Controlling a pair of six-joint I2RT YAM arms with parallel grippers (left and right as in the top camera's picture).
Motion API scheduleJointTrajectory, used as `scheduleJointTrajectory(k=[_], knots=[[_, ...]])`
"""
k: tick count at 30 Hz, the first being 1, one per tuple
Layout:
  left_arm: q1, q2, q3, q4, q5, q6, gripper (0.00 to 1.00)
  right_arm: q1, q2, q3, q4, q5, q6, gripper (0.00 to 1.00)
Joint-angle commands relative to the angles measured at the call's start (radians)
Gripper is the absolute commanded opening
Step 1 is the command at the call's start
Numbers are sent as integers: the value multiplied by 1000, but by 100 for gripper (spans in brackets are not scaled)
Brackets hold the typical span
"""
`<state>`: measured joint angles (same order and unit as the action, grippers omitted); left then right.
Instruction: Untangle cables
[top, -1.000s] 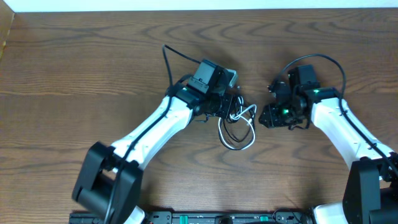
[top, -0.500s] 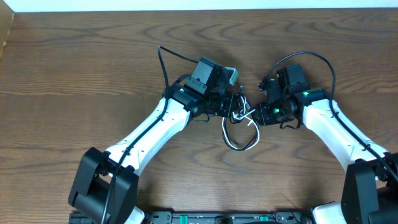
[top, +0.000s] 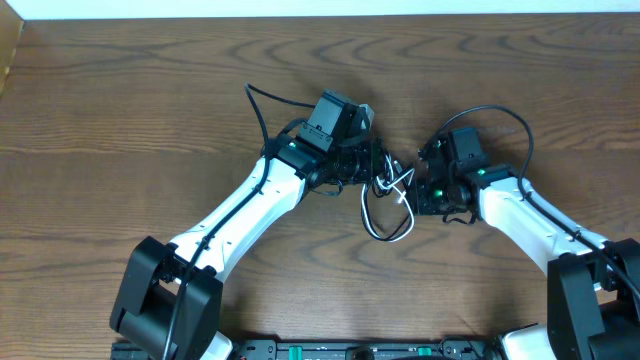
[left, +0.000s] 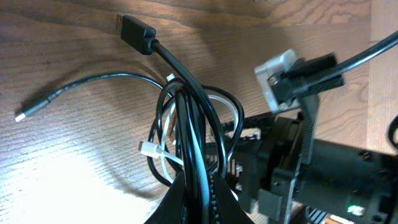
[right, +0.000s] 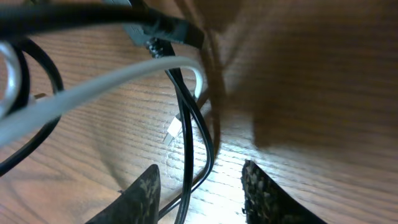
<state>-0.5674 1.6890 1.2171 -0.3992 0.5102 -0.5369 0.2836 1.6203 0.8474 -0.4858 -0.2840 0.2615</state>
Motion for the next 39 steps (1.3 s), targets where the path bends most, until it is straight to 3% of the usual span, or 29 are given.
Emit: scheduleJointTrajectory(k=[1, 11, 15, 24, 31, 39], knots=[[1, -4, -2, 5, -1, -46, 7, 18, 3, -34, 25, -21, 58, 33], [2, -4, -2, 6, 2, -48, 8, 25, 3, -98, 34, 21, 102, 1], [2, -4, -2, 3, -21, -32, 8, 25, 3, -111, 25, 64, 124, 1], [13, -4, -2, -89, -270, 20, 8, 14, 3, -111, -110, 286, 209, 1], [82, -4, -2, -92, -273, 20, 7, -18, 3, -111, -208, 424, 323, 1], [137, -4, -2, -93, -272, 20, 7, -43, 3, -111, -216, 428, 360, 1]])
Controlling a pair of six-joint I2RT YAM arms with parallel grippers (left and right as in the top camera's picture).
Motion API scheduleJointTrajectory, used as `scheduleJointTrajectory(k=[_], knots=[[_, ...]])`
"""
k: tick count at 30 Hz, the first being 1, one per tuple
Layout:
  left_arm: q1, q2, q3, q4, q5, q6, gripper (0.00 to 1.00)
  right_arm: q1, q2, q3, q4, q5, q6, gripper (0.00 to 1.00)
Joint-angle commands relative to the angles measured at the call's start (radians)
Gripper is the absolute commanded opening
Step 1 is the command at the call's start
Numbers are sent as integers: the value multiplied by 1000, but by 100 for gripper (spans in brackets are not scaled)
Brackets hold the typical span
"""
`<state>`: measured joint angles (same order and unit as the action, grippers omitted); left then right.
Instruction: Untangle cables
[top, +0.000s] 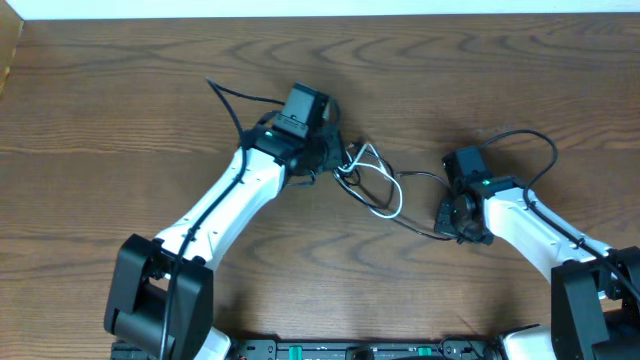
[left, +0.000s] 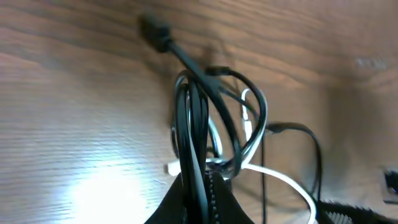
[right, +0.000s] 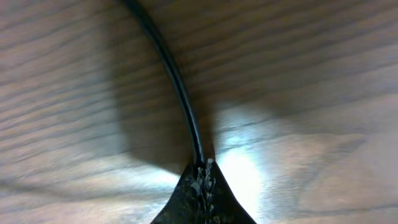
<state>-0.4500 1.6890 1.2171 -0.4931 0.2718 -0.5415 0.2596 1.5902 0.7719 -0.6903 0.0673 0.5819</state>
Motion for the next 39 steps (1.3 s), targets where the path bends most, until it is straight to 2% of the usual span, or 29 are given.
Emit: scheduleJointTrajectory(k=[1, 5, 9, 10, 12, 16, 20, 23, 31, 39], knots=[[21, -4, -2, 0, -34, 24, 7, -24, 33, -35, -14, 81, 47, 2], [23, -4, -2, 0, -34, 24, 8, -44, 33, -35, -17, 80, 53, 10], [23, -4, -2, 1, -21, 24, 8, -49, 33, -35, 0, 53, 43, 35], [22, -4, -2, 2, -2, 25, 7, -49, 33, -35, 11, 31, 27, 44], [22, -4, -2, 11, 54, 30, 8, -49, 33, -35, 53, -42, -49, 54], [22, -4, -2, 57, 217, 89, 7, -49, 33, -35, 156, -246, -204, 63], [21, -4, -2, 105, 416, 161, 7, -48, 33, -35, 254, -422, -247, 67], [21, -4, -2, 109, 498, 209, 7, -49, 33, -35, 318, -497, -246, 68], [21, -4, -3, 54, 501, 243, 7, -48, 33, -35, 421, -506, -246, 69], [14, -4, -3, 25, 495, 246, 7, -49, 33, -35, 545, -620, -235, 69]])
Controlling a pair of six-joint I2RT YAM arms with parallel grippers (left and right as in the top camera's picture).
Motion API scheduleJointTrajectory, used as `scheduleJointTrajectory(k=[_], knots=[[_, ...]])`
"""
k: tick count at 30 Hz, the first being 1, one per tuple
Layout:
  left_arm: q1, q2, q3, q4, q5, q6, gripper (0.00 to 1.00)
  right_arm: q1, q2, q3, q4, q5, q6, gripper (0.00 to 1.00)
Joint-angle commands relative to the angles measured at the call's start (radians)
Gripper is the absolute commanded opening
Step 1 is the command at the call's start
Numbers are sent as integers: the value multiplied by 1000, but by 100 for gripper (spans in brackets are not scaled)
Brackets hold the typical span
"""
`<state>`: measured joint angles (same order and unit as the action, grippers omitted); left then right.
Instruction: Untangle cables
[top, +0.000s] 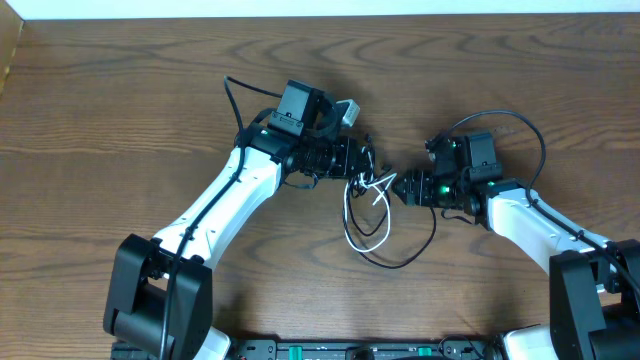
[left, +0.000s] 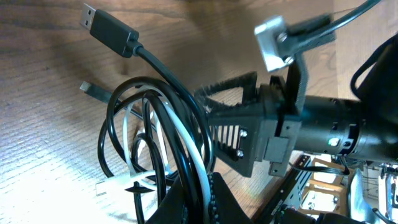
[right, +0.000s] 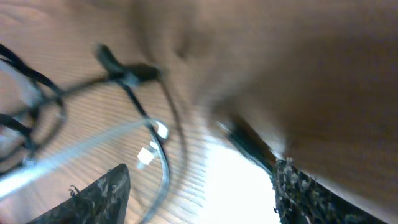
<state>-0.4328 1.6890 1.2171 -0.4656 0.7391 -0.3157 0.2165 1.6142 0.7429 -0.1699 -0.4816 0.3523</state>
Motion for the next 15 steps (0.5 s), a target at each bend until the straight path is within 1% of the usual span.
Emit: scheduleJointTrajectory(k=[1, 7, 10, 13, 15], knots=[[-7, -4, -3, -2, 28, 20, 7, -6, 9, -6, 40, -80, -5, 69], [-30, -4, -3, -1, 28, 20, 7, -5, 9, -6, 90, -72, -6, 71], [-32, -4, -3, -1, 33, 19, 7, -5, 9, -6, 108, -71, -6, 70], [-32, -4, -3, 4, 54, 8, 7, -5, 9, -6, 114, -72, -6, 63], [-31, -4, -3, 30, 101, 8, 7, -5, 9, -6, 106, -72, -6, 61]])
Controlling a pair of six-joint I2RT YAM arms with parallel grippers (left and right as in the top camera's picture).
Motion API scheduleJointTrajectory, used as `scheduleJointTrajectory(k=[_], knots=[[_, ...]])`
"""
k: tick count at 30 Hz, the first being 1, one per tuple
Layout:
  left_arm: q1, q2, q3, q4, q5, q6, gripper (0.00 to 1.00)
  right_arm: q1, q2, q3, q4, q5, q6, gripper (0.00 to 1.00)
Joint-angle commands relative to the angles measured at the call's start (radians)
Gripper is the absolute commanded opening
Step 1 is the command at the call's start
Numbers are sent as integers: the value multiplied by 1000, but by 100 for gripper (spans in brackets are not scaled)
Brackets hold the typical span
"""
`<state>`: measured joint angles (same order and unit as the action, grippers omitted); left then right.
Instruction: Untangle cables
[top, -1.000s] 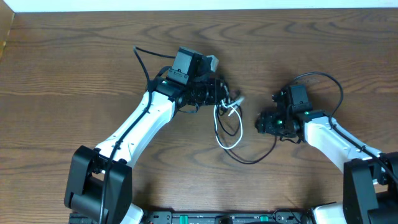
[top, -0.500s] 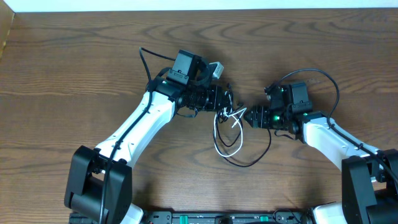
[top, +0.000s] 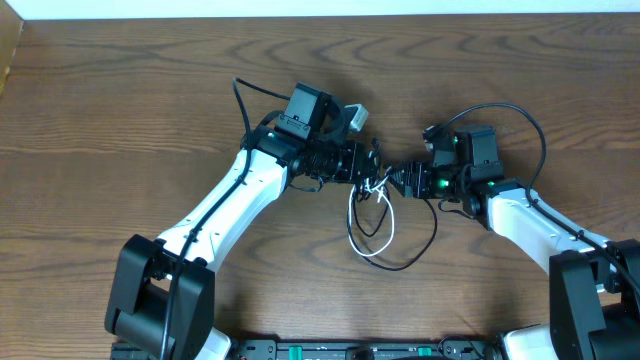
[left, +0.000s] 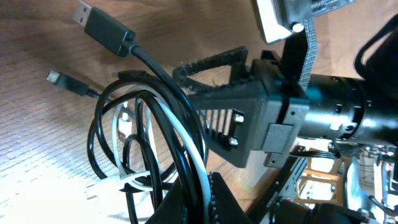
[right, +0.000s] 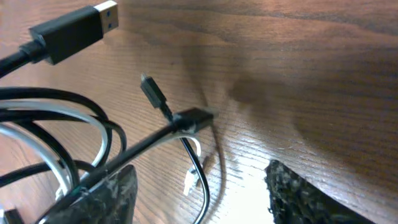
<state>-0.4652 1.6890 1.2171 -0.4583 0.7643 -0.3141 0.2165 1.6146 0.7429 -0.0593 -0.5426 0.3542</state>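
Observation:
A tangle of black and white cables (top: 372, 222) hangs in loops from my left gripper (top: 366, 162), which is shut on the bundle (left: 155, 124) a little above the wooden table (top: 120, 110). In the left wrist view the black strands and a white strand (left: 188, 146) run into the left gripper (left: 202, 194). A black USB plug (left: 102, 26) sticks out at the top. My right gripper (top: 399, 180) is open right beside the bundle, and a thin black cable (right: 186, 118) runs down between its fingers (right: 106, 193). A small plug (right: 152, 93) points upward.
A thin black loop (top: 405, 258) trails onto the table below both grippers. The white end plug (right: 189, 182) lies on the wood. Each arm's own black lead (top: 520, 120) arcs behind its wrist. A light strip borders the table's far edge (top: 300, 8).
My left gripper has shifted slightly right with the bundle. The right gripper, still open, now stands a little closer to it. The hanging loops sit almost where they were.
At first my left gripper held the bundle mid-table with the right gripper open beside it. Then the left was further left, and the right, shut on a thin black cable, was off to the right. After that the right stood open again beside the bundle, as now.

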Motion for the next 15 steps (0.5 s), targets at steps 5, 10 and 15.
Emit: scheduleJointTrajectory(k=[5, 10, 15], knots=[[2, -4, -3, 118, 172, -36, 7, 4, 9, -6, -25, -9, -8, 60], [2, -4, -3, 163, 231, -95, 7, 14, 9, -6, -29, 66, -6, 48], [2, -4, -3, 165, 249, -95, 7, 14, 9, -6, -80, 242, 93, 36]])
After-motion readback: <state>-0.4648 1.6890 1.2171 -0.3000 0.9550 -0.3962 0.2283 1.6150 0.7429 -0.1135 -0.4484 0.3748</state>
